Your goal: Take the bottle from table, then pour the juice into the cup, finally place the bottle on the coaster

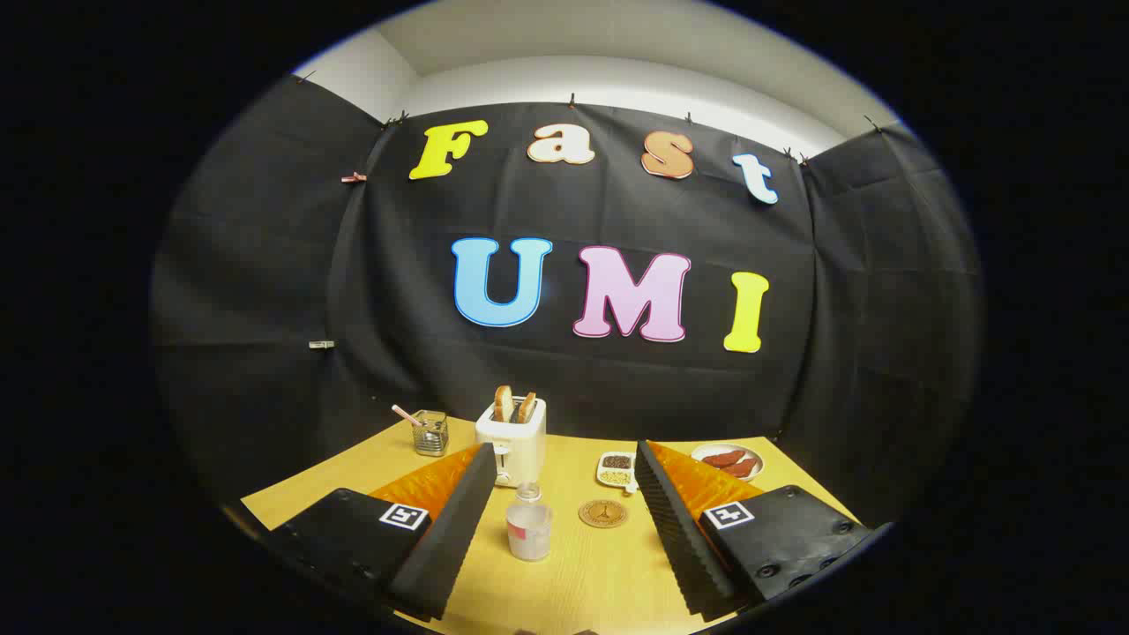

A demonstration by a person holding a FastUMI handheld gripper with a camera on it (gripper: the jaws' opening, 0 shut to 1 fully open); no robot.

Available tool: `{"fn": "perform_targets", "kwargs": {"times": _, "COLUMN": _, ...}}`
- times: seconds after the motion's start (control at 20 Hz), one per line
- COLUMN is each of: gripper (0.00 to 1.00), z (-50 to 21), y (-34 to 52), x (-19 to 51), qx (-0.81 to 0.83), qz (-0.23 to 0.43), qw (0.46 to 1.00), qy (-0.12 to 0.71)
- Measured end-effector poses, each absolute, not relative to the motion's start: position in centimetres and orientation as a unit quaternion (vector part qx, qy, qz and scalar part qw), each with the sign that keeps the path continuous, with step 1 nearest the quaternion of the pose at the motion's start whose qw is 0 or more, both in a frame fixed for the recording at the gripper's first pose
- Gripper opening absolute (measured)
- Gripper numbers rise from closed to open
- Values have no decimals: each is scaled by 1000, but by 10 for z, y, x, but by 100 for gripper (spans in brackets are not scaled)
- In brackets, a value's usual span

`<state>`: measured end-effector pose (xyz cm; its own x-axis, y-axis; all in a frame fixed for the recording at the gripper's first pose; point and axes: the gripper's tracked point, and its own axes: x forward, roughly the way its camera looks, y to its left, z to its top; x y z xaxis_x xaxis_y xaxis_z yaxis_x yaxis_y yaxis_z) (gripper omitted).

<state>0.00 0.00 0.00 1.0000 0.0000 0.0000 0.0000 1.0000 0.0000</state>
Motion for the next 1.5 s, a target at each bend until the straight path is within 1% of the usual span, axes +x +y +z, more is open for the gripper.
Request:
{"fn": "perform_targets", "kwargs": {"times": 0.3, "gripper": 97, "z": -7, "y": -7, "x": 8, "qx": -39, "qz": 3, "qw": 999, "qy": 16}}
{"fn": "perform_targets", "kwargs": {"times": 0.55, "gripper": 97, "z": 6, "y": 5, "x": 15, "qx": -55, "qz": 35, "qw": 998, "qy": 6}}
{"fn": "perform_targets", "kwargs": {"times": 0.75, "gripper": 97, "z": 0, "y": 15, "x": 9, "qx": -40, "qz": 50, "qw": 998, "qy": 8}}
{"fn": "perform_targets", "kwargs": {"times": 1.2, "gripper": 97, "z": -24, "y": 8, "x": 6, "qx": 37, "qz": 42, "qw": 998, "qy": 16}}
{"fn": "perform_targets", "kwargs": {"times": 1.5, "gripper": 97, "z": -40, "y": -2, "x": 7, "qx": 14, "qz": 12, "qw": 999, "qy": 27}}
